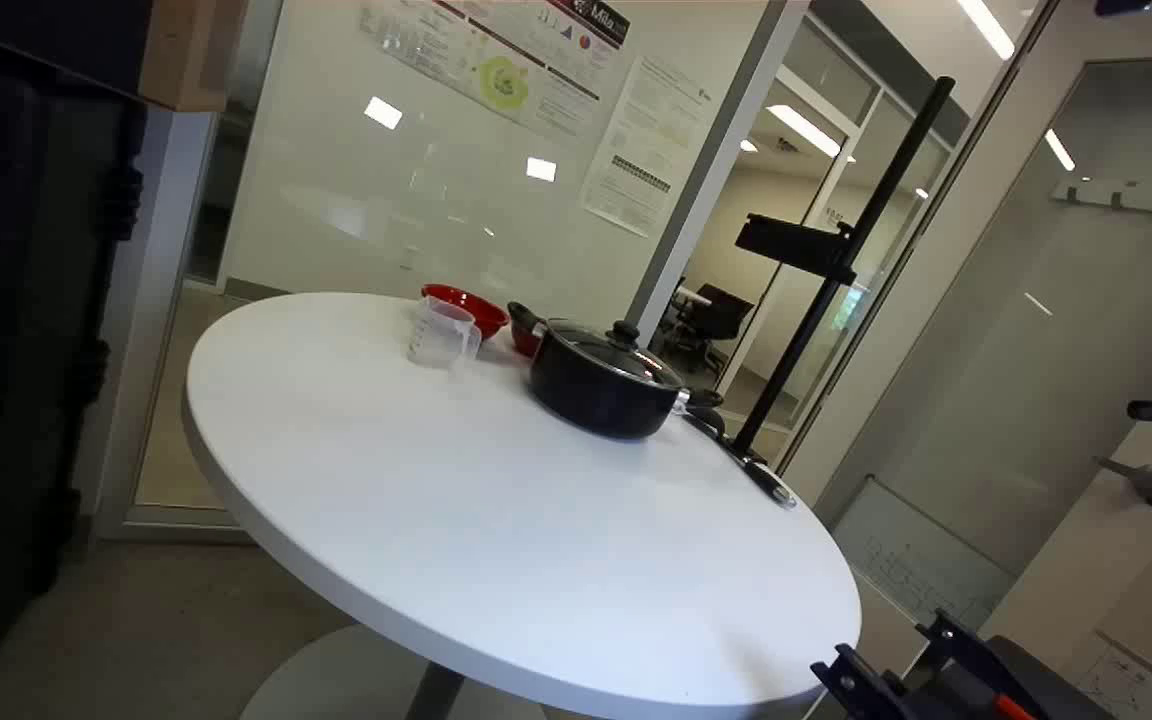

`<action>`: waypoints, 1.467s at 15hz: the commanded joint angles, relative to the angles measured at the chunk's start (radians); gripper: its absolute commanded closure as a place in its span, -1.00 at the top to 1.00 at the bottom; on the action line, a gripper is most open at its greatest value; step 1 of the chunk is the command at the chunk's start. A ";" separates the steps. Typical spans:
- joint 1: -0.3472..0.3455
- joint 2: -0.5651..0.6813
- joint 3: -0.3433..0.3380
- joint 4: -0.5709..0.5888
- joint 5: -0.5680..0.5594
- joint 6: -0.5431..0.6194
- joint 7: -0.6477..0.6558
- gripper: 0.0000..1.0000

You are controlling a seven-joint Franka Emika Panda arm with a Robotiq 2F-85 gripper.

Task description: Put the pots lid on the table then remove the orange bowl from it and put it on the table also

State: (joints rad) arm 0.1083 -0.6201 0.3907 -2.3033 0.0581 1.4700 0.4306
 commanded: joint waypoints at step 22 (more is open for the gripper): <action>-0.170 0.463 -0.214 0.268 -0.301 0.268 0.072 1.00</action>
State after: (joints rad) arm -0.0597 -0.2863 0.2426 -2.1719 -0.2621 1.7471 0.5100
